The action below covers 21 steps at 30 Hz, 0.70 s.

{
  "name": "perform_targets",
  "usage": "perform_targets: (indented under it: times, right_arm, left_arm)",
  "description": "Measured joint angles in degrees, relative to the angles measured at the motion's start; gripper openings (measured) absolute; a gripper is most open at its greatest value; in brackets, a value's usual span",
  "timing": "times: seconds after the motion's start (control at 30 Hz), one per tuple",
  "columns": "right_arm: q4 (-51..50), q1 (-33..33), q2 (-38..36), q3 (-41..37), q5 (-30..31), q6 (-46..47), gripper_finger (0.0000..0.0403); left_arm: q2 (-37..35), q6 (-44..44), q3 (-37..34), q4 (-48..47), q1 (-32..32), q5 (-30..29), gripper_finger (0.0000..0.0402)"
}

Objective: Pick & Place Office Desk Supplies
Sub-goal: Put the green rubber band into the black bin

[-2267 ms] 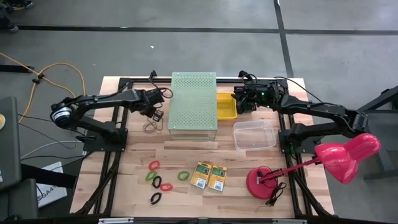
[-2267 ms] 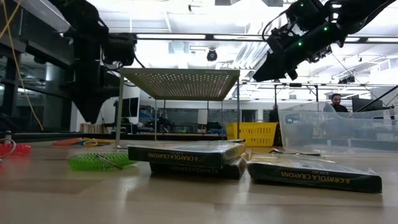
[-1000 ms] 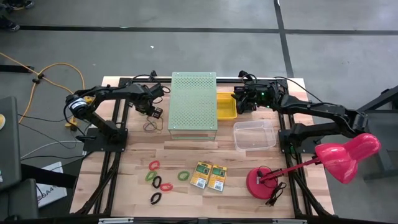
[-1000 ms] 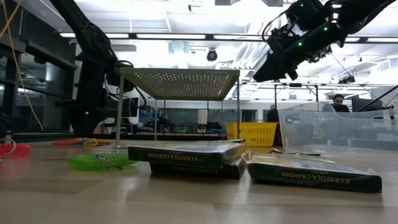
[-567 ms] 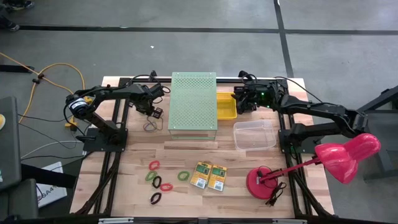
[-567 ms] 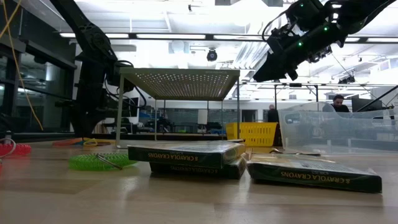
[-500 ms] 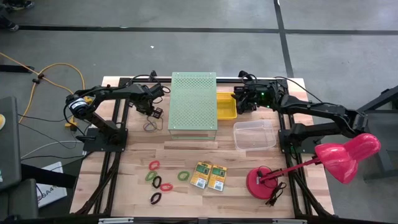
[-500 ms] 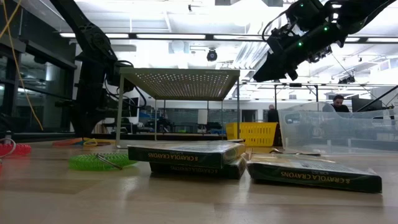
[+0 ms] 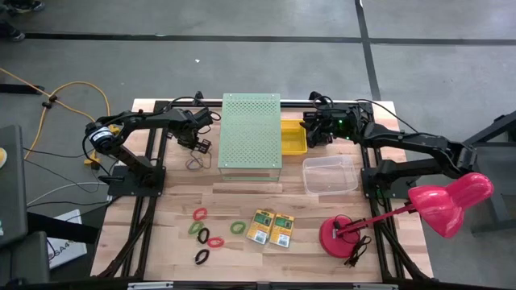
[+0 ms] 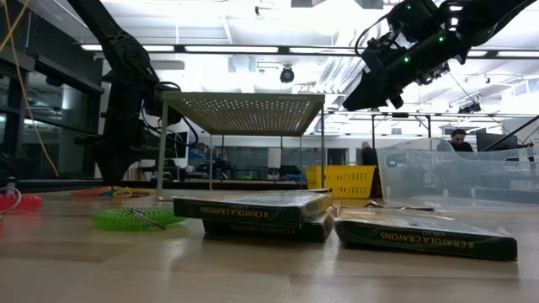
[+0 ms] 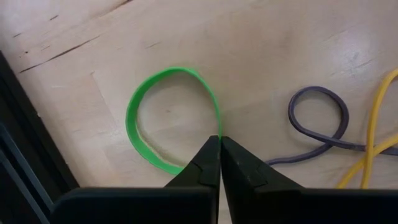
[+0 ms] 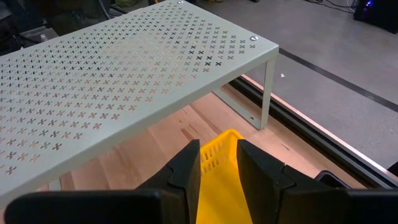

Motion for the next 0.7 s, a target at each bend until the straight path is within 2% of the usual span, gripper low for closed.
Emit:
perform_targets:
  times: [0.33, 0.5, 0.7]
  right_arm:
    - [0.00, 0.02, 0.00, 0.00, -0.01, 0.00, 0.0094]
    - [0.00, 0.01, 0.00, -0.01, -0.02, 0.00, 0.0094]
    - [0.00, 0.00, 0.00, 0.00, -0.02, 0.00, 0.0094]
  left_arm:
    - [-2.19, 0.01, 0.00, -0.06, 0.00, -2.40, 0.0001]
    - [-8.01, 0.85, 0.00, -0.04, 0.00, -2.31, 0.0001]
    - [-18.77, 1.52, 0.00, 0.38, -0.01, -2.10, 0.0000]
